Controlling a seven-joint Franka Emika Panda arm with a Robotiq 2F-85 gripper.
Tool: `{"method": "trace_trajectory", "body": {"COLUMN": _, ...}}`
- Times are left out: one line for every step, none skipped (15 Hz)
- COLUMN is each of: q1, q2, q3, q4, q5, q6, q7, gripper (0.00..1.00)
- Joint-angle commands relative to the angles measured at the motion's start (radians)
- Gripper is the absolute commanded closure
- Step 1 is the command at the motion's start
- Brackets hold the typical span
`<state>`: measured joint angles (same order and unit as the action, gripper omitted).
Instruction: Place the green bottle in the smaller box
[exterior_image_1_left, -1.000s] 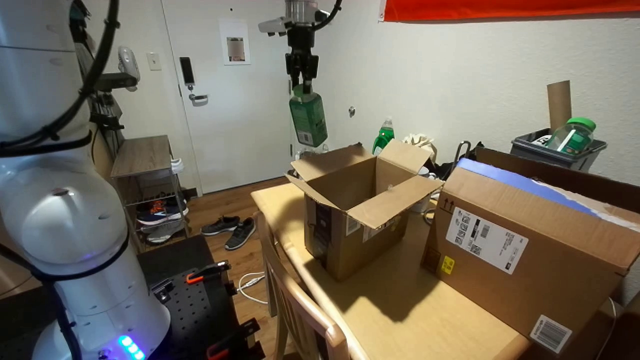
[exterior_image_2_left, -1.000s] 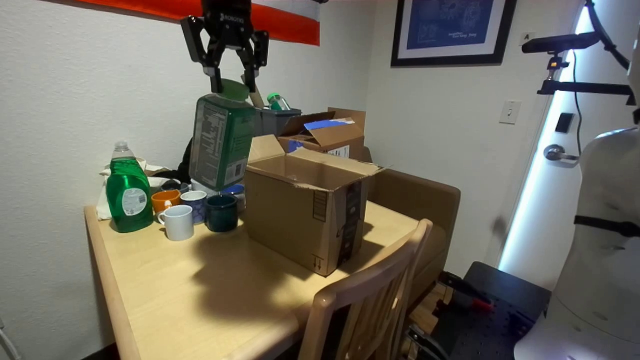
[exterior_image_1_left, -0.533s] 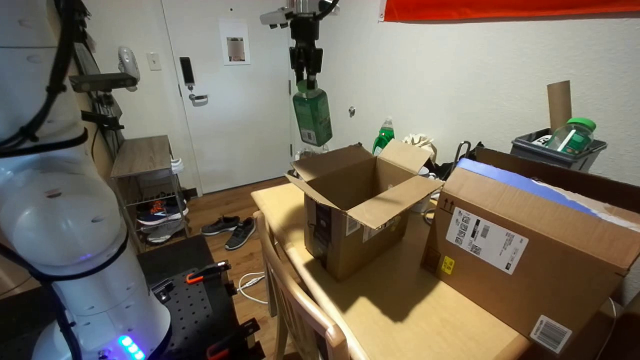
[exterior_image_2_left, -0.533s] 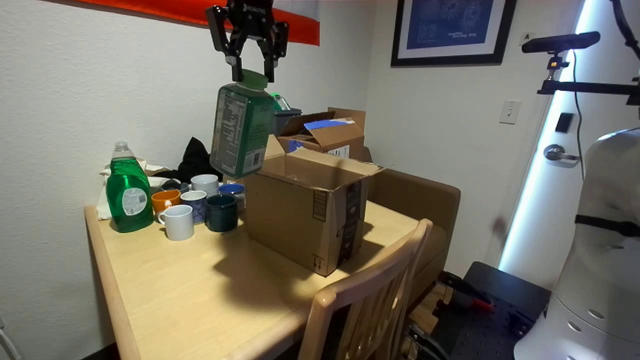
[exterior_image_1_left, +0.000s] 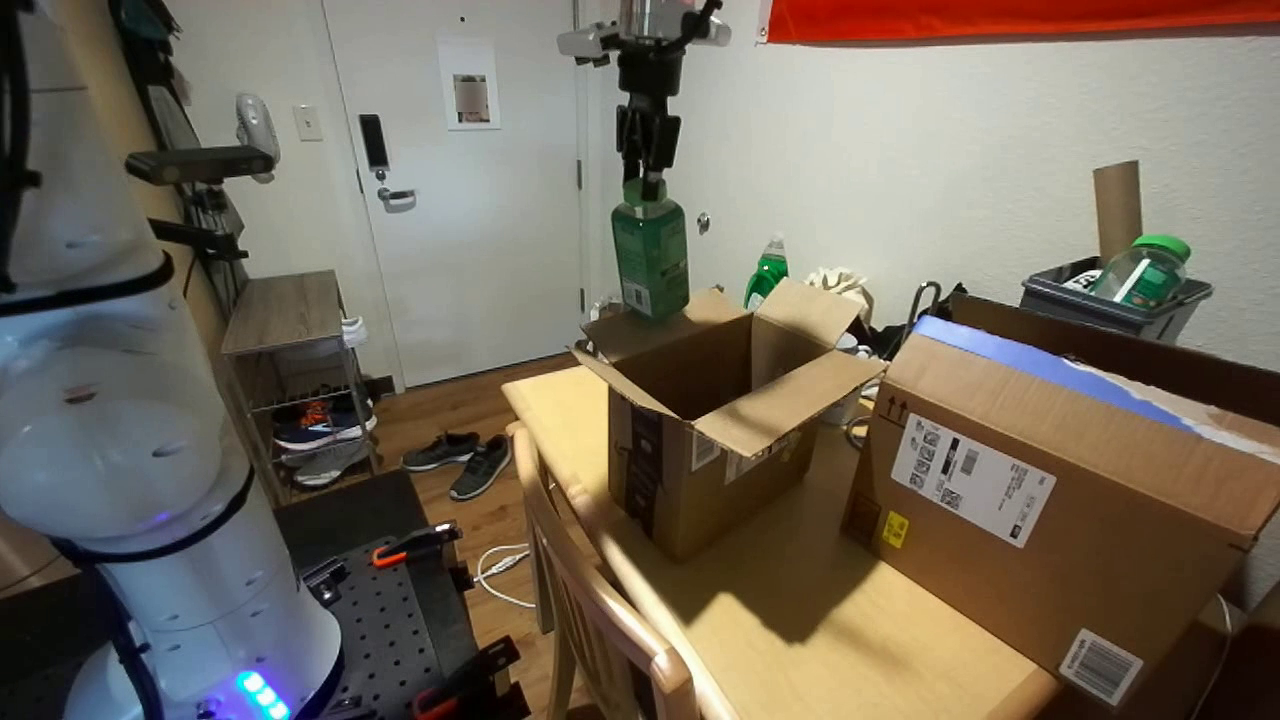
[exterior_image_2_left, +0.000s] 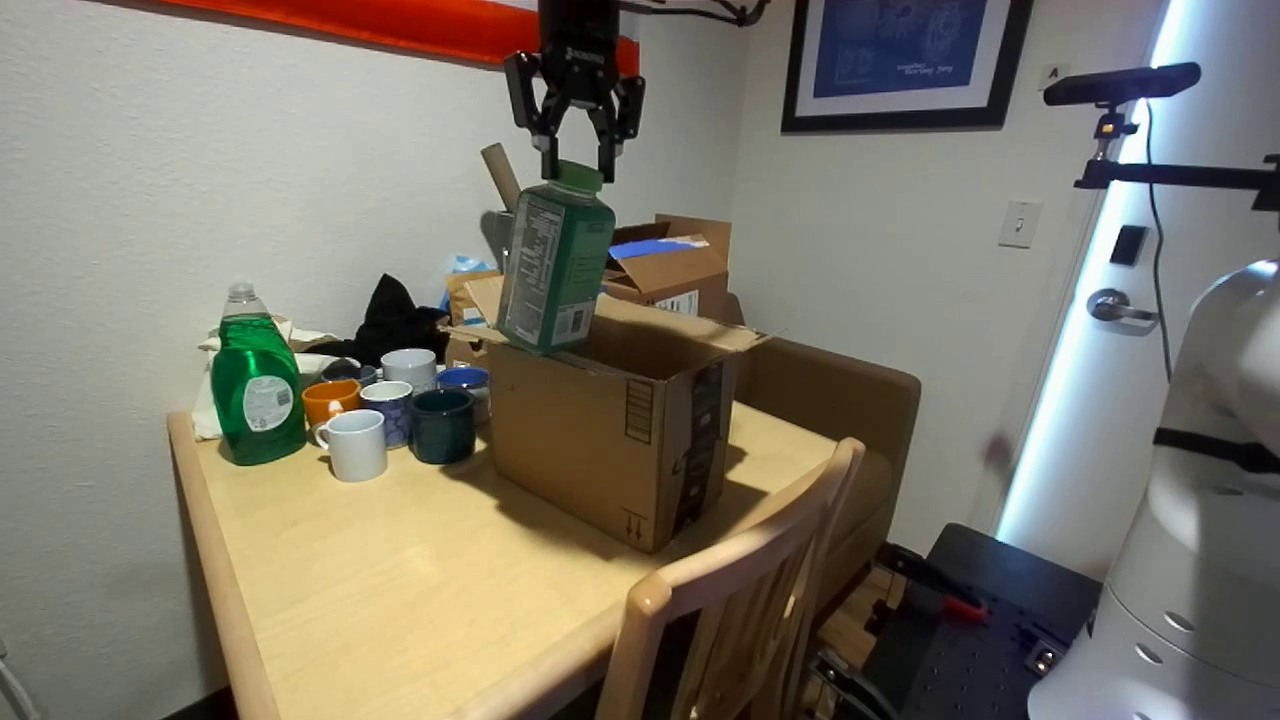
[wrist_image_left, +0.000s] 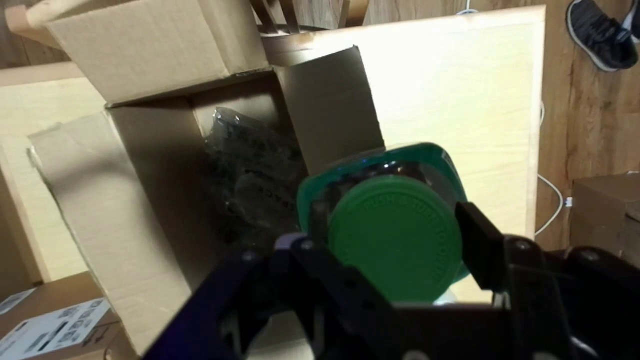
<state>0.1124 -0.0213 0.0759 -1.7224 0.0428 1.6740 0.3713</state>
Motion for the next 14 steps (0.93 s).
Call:
{"method": "trace_trajectory", "body": {"q1": -0.031, "q2": -0.053, "q3": -0.013, "q4": -0.068, "q5": 0.037, "q6": 0.032, "q7": -0.024, "gripper": 0.61}}
{"method": "trace_trajectory", "body": {"q1": -0.037, "q2": -0.052, "q3": -0.018, "q4": -0.075, "q5": 0.041, "q6": 0.034, "q7": -0.029, "gripper": 0.61}}
{"method": "trace_trajectory", "body": {"q1": -0.042, "q2": -0.052, "q3": -0.023, "q4": -0.082, "q5": 0.045, "q6": 0.036, "q7": -0.032, "gripper": 0.61}}
{"method": "trace_trajectory", "body": {"q1": -0.048, "q2": -0.052, "q3": -0.028, "q4": -0.089, "q5": 0.051, "q6": 0.038, "q7": -0.035, "gripper": 0.61}}
{"method": "trace_trajectory", "body": {"q1": -0.053, "q2": -0.053, "q3": -0.033, "q4": -0.097, "q5": 0.056, "q6": 0.042, "q7": -0.045, "gripper": 0.61}}
{"method": "trace_trajectory", "body": {"q1": -0.060, "q2": -0.055, "q3": -0.039, "q4": -0.108, "q5": 0.060, "q6": 0.048, "q7": -0.053, "gripper": 0.61}}
{"method": "trace_trajectory", "body": {"q1": -0.065, "q2": -0.055, "q3": -0.043, "q4": -0.114, "q5": 0.061, "q6": 0.049, "q7": -0.057, "gripper": 0.61}}
{"method": "trace_trajectory", "body": {"q1": -0.071, "q2": -0.056, "q3": -0.051, "q4": -0.123, "q5": 0.066, "q6": 0.054, "q7": -0.070, "gripper": 0.61}}
{"method": "trace_trajectory", "body": {"q1": -0.077, "q2": -0.057, "q3": -0.057, "q4": -0.129, "q5": 0.073, "q6": 0.056, "q7": -0.075, "gripper": 0.61}}
{"method": "trace_trajectory", "body": {"q1": -0.083, "q2": -0.057, "q3": -0.063, "q4": -0.134, "q5": 0.080, "q6": 0.060, "q7": -0.083, "gripper": 0.61}}
{"method": "trace_trajectory", "body": {"q1": -0.090, "q2": -0.057, "q3": -0.069, "q4": -0.134, "q5": 0.085, "q6": 0.061, "q7": -0.094, "gripper": 0.61}}
{"method": "trace_trajectory", "body": {"q1": -0.094, "q2": -0.057, "q3": -0.074, "q4": -0.136, "q5": 0.090, "q6": 0.060, "q7": -0.099, "gripper": 0.61}}
{"method": "trace_trajectory", "body": {"q1": -0.098, "q2": -0.056, "q3": -0.078, "q4": -0.138, "q5": 0.090, "q6": 0.060, "q7": -0.110, "gripper": 0.61}}
{"method": "trace_trajectory", "body": {"q1": -0.101, "q2": -0.056, "q3": -0.081, "q4": -0.140, "q5": 0.090, "q6": 0.062, "q7": -0.111, "gripper": 0.61}}
